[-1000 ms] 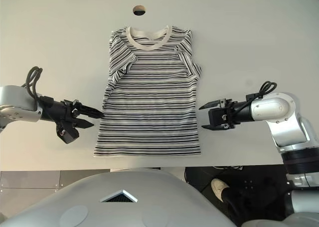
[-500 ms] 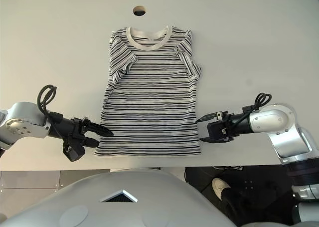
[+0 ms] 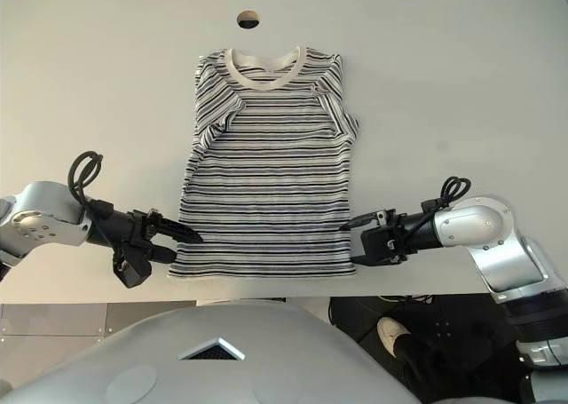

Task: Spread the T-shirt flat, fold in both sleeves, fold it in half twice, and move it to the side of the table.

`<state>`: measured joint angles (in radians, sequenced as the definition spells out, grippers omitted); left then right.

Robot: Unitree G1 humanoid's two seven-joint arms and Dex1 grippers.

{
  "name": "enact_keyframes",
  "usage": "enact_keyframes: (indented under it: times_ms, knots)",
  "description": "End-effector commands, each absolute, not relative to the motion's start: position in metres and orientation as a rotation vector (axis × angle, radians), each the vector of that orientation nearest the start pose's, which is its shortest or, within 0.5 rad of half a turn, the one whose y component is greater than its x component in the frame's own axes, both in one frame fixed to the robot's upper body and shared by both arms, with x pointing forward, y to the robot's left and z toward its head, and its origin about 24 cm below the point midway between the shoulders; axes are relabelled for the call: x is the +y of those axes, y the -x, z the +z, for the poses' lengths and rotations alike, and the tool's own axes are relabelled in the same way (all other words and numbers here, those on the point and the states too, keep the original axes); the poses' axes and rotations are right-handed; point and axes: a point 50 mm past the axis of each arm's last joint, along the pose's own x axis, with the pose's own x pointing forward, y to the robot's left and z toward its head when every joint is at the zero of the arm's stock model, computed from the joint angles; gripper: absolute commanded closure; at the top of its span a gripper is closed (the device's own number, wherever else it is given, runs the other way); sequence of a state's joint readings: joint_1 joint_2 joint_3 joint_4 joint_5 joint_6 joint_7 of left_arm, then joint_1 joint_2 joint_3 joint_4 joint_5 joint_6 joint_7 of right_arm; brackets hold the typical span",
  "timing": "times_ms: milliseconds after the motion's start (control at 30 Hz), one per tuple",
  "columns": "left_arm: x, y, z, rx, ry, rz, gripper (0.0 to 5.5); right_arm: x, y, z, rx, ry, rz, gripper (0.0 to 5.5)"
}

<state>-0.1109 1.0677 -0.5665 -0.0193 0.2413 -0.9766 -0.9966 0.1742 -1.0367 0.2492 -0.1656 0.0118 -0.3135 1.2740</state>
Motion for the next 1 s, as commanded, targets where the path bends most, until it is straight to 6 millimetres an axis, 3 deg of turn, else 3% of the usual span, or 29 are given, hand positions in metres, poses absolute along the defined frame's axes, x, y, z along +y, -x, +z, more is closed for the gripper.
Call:
enact_keyframes:
  times_ms: [33, 267, 433, 900, 1000]
  knots:
    - [0.194, -0.154, 0.041, -0.058, -1.291, -2.012, 2.17, -0.224, -0.157, 0.051, 0.499, 0.925, 1.686, 3.18]
    - [0.191, -0.156, 0.040, -0.045, -1.257, -1.997, 2.17, -0.224, -0.159, 0.051, 0.490, 0.924, 1.685, 4.39]
    - [0.191, -0.155, 0.037, -0.021, -1.234, -2.007, 3.04, -0.222, -0.159, 0.053, 0.477, 0.899, 1.680, 5.38]
    - [0.190, -0.146, 0.033, 0.016, -1.217, -2.083, 5.38, -0.218, -0.157, 0.056, 0.476, 0.854, 1.677, 5.40]
    - [0.191, -0.144, 0.032, 0.031, -1.210, -2.090, 5.38, -0.217, -0.154, 0.055, 0.482, 0.837, 1.678, 5.40]
